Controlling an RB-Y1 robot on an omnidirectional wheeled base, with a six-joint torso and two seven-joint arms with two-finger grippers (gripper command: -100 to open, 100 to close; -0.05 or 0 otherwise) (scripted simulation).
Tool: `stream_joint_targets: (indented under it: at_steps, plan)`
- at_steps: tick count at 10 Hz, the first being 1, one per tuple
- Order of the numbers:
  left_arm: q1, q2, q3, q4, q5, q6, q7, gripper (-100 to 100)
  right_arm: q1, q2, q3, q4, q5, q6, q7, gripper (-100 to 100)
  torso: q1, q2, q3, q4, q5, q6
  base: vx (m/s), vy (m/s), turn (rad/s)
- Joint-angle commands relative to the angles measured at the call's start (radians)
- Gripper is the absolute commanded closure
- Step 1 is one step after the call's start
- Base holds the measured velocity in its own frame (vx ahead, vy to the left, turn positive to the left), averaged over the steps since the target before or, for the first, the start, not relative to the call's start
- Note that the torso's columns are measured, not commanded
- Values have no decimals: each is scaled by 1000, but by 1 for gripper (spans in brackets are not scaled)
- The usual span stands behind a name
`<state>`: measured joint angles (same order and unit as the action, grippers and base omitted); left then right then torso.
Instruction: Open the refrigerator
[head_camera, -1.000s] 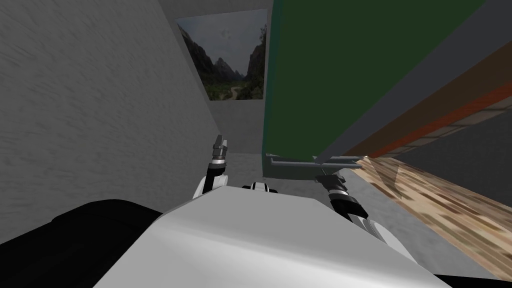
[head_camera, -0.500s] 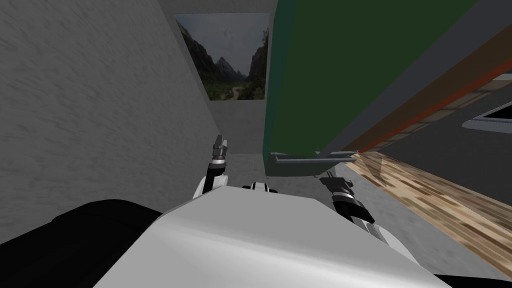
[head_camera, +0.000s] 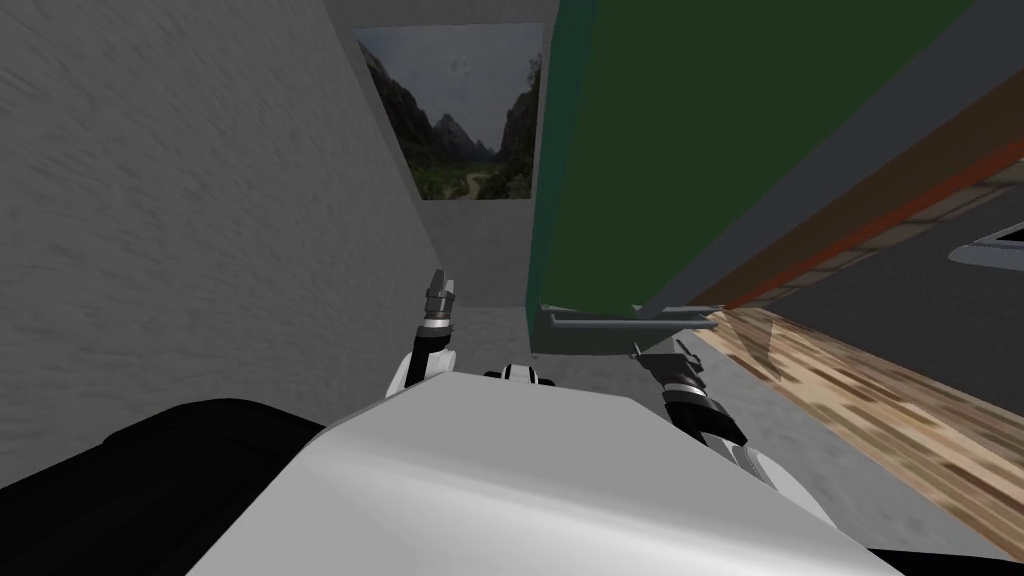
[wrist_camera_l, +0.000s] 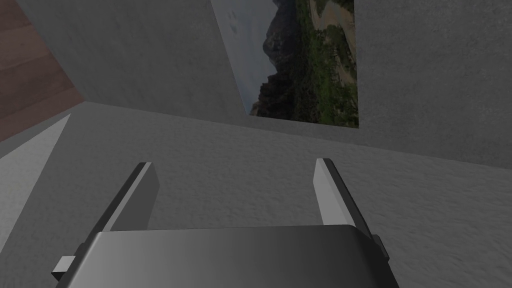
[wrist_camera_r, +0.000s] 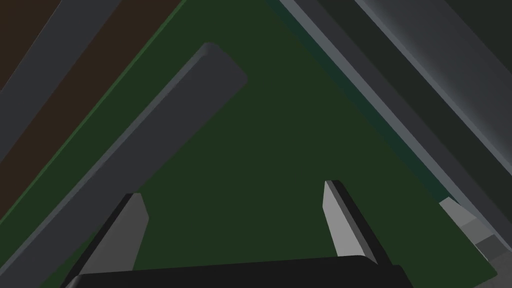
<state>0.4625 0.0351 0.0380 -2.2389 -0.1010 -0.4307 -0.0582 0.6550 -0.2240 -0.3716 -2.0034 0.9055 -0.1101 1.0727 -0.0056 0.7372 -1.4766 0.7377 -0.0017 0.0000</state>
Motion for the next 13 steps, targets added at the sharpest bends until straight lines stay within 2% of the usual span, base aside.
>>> stream_joint_targets:
  at_steps: [1,9,12,13]
  plan:
    - [0,0,0,0,0,0,0,0,-8,-18,17,7,0,-24,-1,-100,6,0,0,0,2,0,49,-181,94]
    - [0,0,0,0,0,0,0,0,-21,-83,80,14,1,-104,-9,-100,6,1,1,0,2,0,37,-187,114]
    - [0,0,0,0,0,0,0,0,-24,-87,85,14,2,-104,-9,-100,11,1,1,0,3,0,10,-84,38]
    - [0,0,0,0,0,0,0,0,-24,-87,84,14,2,-104,-9,100,12,1,1,0,4,0,0,0,0]
